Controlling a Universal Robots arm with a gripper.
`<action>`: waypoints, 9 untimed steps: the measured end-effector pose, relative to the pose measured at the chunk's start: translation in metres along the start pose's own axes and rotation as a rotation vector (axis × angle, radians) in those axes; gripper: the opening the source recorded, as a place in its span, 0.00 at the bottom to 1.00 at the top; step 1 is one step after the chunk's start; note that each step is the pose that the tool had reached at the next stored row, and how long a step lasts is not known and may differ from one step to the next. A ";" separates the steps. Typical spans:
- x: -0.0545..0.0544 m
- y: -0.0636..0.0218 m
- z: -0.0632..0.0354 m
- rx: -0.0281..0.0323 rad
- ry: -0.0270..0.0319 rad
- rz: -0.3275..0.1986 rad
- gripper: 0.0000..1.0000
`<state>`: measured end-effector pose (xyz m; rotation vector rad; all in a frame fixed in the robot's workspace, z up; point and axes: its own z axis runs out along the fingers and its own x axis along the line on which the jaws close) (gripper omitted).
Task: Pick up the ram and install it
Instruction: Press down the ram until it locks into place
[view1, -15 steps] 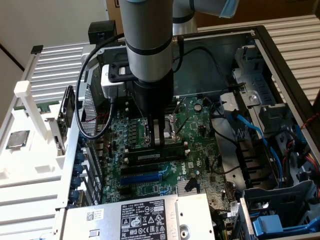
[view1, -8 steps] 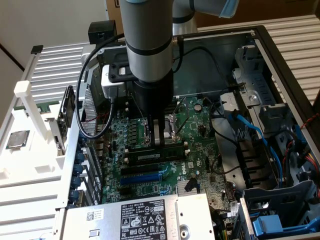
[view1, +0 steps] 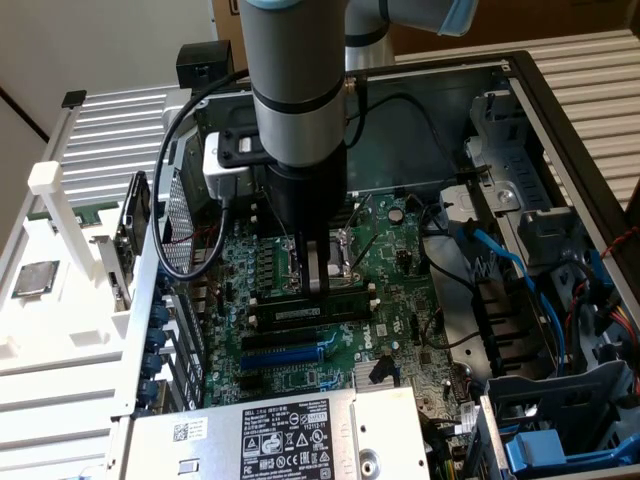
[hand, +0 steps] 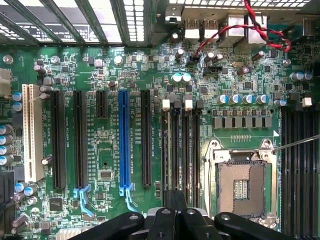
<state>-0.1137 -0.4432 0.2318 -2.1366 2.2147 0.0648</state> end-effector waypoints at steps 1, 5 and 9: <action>0.000 0.0000 0.0003 -0.0001 0.0004 0.000 0.10; 0.000 0.0000 0.0009 -0.0002 0.0014 0.000 0.10; 0.000 0.0000 0.0011 0.0000 0.0013 0.000 0.10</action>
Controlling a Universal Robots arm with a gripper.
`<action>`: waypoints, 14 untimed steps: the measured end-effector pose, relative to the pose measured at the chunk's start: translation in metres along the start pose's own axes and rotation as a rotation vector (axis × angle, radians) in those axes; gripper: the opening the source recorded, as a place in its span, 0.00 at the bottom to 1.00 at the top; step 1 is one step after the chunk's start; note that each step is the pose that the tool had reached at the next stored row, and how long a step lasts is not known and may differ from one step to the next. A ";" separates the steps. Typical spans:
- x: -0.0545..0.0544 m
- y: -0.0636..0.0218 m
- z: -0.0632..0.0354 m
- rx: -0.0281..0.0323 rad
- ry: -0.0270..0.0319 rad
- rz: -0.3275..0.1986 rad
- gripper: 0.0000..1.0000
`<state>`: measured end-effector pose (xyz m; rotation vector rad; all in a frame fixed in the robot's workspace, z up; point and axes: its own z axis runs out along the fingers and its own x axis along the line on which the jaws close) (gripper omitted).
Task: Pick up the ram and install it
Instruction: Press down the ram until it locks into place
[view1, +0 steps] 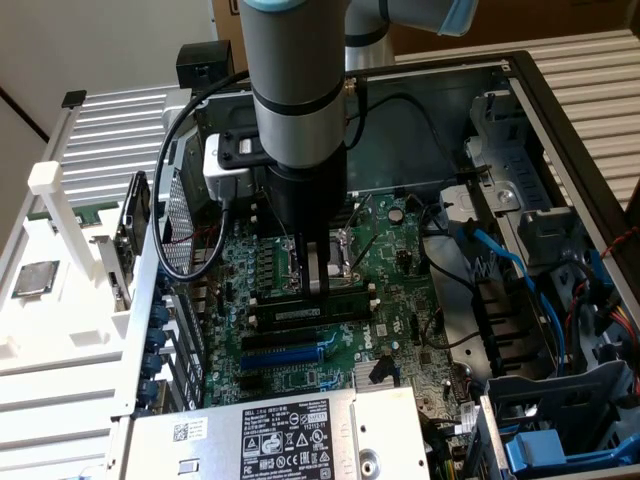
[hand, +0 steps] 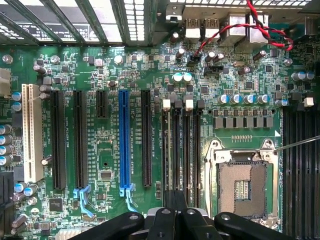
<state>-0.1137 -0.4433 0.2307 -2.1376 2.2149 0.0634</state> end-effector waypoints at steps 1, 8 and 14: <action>0.000 0.0000 0.0000 0.0000 -0.0001 0.000 0.10; 0.002 0.0001 -0.0003 -0.0001 -0.0001 -0.002 0.10; 0.002 0.0000 -0.0004 -0.0002 0.0000 -0.002 0.10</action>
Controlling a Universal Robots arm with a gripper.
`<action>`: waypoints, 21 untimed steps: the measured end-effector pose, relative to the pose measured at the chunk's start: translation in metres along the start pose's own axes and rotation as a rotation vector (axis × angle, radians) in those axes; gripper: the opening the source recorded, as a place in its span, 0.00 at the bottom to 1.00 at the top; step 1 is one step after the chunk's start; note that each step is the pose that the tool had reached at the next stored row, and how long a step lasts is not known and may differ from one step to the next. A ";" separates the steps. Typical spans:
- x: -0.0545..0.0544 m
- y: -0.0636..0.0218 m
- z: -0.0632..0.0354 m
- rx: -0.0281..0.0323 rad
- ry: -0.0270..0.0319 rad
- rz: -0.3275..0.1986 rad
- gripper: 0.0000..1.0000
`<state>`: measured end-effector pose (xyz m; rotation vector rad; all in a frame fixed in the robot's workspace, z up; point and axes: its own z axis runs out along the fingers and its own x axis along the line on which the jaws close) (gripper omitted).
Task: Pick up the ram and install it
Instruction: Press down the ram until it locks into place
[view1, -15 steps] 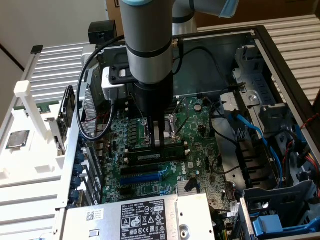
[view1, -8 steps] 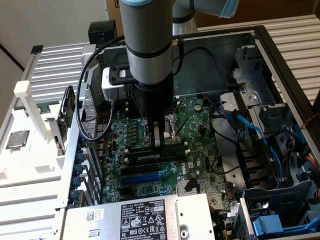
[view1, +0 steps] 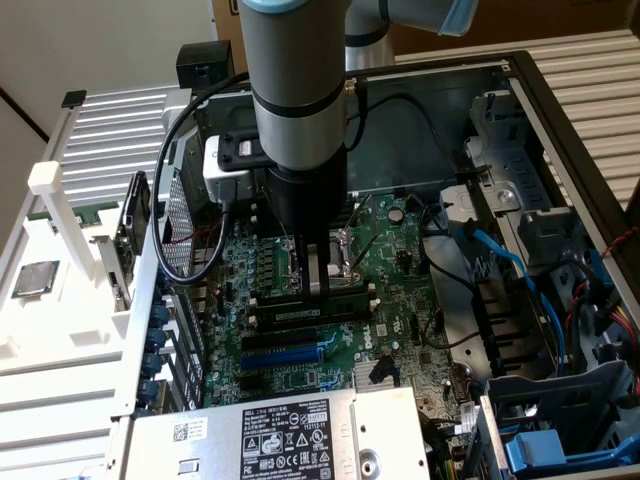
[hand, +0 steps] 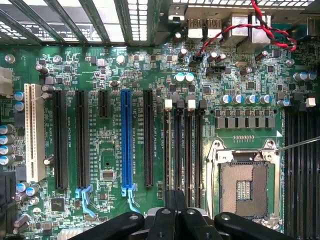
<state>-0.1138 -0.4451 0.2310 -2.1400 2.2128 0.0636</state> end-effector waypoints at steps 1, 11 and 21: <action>0.000 0.0000 0.0000 0.0000 0.0000 0.000 0.10; 0.000 0.0000 0.0034 -0.0001 0.0001 0.000 0.10; -0.001 0.0001 -0.0170 0.0001 -0.0002 0.000 0.10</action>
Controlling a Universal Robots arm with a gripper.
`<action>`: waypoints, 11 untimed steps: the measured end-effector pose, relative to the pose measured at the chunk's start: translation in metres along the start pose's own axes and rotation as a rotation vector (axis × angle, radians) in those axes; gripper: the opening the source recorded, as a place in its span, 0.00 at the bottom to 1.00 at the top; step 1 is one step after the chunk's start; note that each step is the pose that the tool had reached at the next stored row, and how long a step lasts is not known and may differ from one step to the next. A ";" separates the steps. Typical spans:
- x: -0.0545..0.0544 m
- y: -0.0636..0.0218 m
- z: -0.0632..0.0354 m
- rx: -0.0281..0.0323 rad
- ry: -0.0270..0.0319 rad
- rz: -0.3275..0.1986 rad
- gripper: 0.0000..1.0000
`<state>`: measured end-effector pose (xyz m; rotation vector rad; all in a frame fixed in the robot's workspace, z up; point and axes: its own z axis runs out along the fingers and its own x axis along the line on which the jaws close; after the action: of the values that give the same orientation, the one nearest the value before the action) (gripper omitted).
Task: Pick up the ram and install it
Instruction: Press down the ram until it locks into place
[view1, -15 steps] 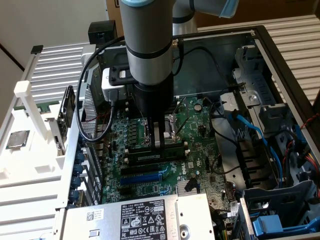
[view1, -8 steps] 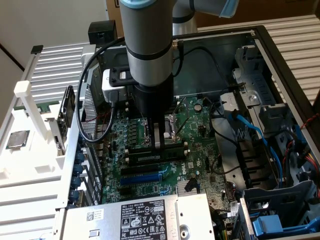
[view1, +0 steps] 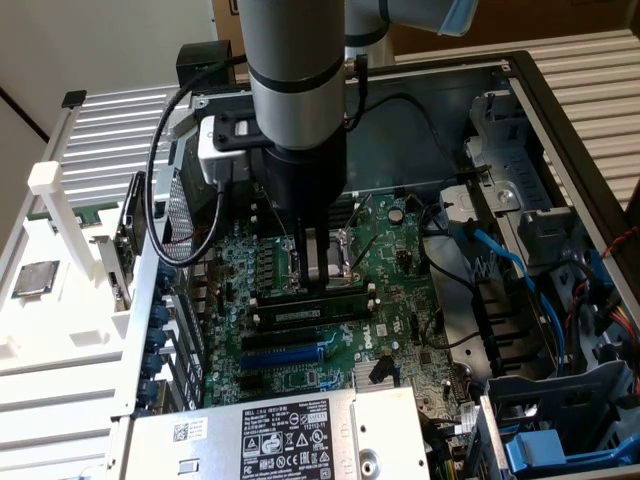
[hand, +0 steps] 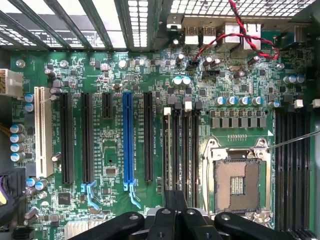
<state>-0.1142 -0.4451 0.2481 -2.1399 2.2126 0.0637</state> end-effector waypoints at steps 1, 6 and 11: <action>0.000 0.0000 -0.0030 -0.0001 0.0003 0.000 0.10; -0.001 0.0000 -0.0091 -0.0001 0.0002 0.000 0.10; -0.001 0.0000 -0.0091 -0.0001 0.0001 0.000 0.10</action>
<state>-0.1143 -0.4451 0.2572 -2.1400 2.2127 0.0636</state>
